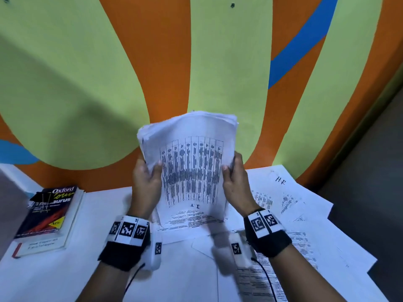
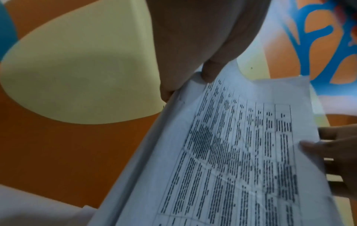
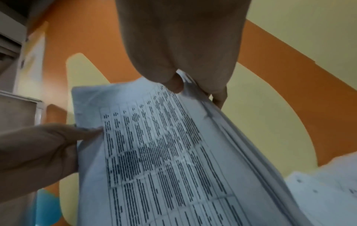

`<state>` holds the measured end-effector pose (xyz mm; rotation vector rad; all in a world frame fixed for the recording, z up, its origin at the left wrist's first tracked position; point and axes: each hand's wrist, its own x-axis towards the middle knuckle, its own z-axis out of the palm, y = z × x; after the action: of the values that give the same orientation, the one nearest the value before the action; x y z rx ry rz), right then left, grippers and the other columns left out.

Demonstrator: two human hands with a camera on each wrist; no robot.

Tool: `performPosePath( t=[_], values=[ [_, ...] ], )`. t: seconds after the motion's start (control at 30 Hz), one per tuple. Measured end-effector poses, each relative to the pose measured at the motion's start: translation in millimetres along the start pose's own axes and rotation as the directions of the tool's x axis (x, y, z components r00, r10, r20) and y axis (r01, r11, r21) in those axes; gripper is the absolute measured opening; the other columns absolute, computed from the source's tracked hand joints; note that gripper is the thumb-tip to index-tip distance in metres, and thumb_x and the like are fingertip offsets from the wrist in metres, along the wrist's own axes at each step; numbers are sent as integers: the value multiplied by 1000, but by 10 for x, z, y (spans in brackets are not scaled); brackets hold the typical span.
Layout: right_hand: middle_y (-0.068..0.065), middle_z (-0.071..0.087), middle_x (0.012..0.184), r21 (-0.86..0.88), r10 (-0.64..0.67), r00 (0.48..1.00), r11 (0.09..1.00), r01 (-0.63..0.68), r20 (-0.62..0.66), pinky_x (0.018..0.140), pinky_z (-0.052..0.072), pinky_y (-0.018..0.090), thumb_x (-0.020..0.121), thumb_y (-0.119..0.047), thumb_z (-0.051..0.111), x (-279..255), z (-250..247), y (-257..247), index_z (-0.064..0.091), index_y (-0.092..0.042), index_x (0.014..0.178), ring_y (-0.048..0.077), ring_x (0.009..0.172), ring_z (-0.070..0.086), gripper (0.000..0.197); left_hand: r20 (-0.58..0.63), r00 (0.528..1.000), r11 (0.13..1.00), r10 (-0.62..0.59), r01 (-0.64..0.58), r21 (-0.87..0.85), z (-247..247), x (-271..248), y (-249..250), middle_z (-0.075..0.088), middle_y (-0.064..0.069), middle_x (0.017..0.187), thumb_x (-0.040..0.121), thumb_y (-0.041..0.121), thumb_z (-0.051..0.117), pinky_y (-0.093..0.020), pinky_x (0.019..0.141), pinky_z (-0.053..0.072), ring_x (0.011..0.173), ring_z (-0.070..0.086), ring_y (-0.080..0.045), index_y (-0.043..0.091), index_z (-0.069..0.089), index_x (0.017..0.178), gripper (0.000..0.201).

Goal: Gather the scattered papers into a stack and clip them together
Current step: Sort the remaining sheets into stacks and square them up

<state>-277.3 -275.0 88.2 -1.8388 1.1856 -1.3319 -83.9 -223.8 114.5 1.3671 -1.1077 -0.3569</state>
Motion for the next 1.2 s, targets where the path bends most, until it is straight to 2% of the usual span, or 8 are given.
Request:
performPosePath(
  t=[0.13, 0.27, 0.43, 0.57, 0.7, 0.87, 1.0, 1.2],
  values=[
    [-5, 32, 70, 43, 10, 994, 999, -5, -108, 56, 27, 25, 99, -4, 41, -8, 18, 34, 36, -11, 97, -1, 58, 33, 9, -10, 1000, 986, 22, -23, -167, -98, -29, -112, 67, 4, 100, 87, 15, 65, -21, 79, 51, 91, 64, -8, 16, 57, 110, 25],
    [-8, 33, 67, 79, 62, 998, 995, -64, 24, 54, 29, 16, 99, -10, 45, -28, 42, 83, 37, -21, 97, -1, 54, 35, 14, 207, 939, 952, -276, 297, -78, -208, -80, -374, 75, 0, 86, 70, 41, 80, -39, 81, 55, 83, 70, -14, 11, 70, 95, 40],
    [5, 58, 92, -132, 278, 956, 955, -264, 97, 75, 43, 28, 93, -21, 58, 95, 67, 513, 48, -11, 119, 13, 85, 58, 29, 115, 979, 984, -166, 157, 86, -279, -63, -369, 53, -5, 50, 82, 37, 69, -25, 46, 34, 42, 44, -17, 0, 65, 70, 40],
    [22, 40, 132, -712, 689, 716, 557, -427, 110, 95, 42, 48, 69, -69, 66, -58, 104, 864, 32, -9, 136, 39, 125, 43, 96, 7, 1000, 994, 4, -4, 112, -500, 57, -259, 49, -14, 53, 89, 22, 65, -26, 47, 25, 45, 33, -10, 13, 60, 66, 25],
    [19, 42, 128, -809, 720, 693, 385, -445, -39, 90, 44, 47, 48, -62, 83, -177, 300, 994, 32, -8, 133, 37, 121, 44, 113, -146, 987, 987, 74, -52, 153, -661, 146, -267, 58, -8, 62, 87, 31, 64, -31, 50, 36, 52, 44, -8, 20, 60, 83, 12],
    [12, 59, 93, -574, 701, 706, 622, -533, 105, 79, 49, 32, 77, -18, 73, -117, 106, 1075, 55, -2, 91, 30, 101, 61, 28, -223, 974, 987, 49, -13, 160, -731, 190, -403, 62, 26, 61, 88, 27, 66, -23, 65, 51, 57, 54, 2, 5, 68, 100, 26],
    [3, 59, 64, -409, 632, 774, 712, -571, 19, 65, 36, 25, 80, -17, 71, -268, -486, 1031, 53, -14, 58, 20, 70, 56, 28, -224, 973, 988, 61, -28, 150, -766, 182, -392, 58, 43, 64, 87, 27, 67, -3, 53, 34, 55, 51, 15, -1, 68, 95, 29],
    [12, 61, 55, -321, 767, 627, 564, -761, -137, 50, 38, 26, 81, -10, 68, -856, -1598, 1006, 52, -9, 53, 20, 50, 51, 33, -278, 957, 992, 83, -53, 113, -709, 153, -284, 59, -1, 68, 87, 28, 67, -22, 59, 42, 65, 56, -2, -6, 66, 102, 37]
  ],
)
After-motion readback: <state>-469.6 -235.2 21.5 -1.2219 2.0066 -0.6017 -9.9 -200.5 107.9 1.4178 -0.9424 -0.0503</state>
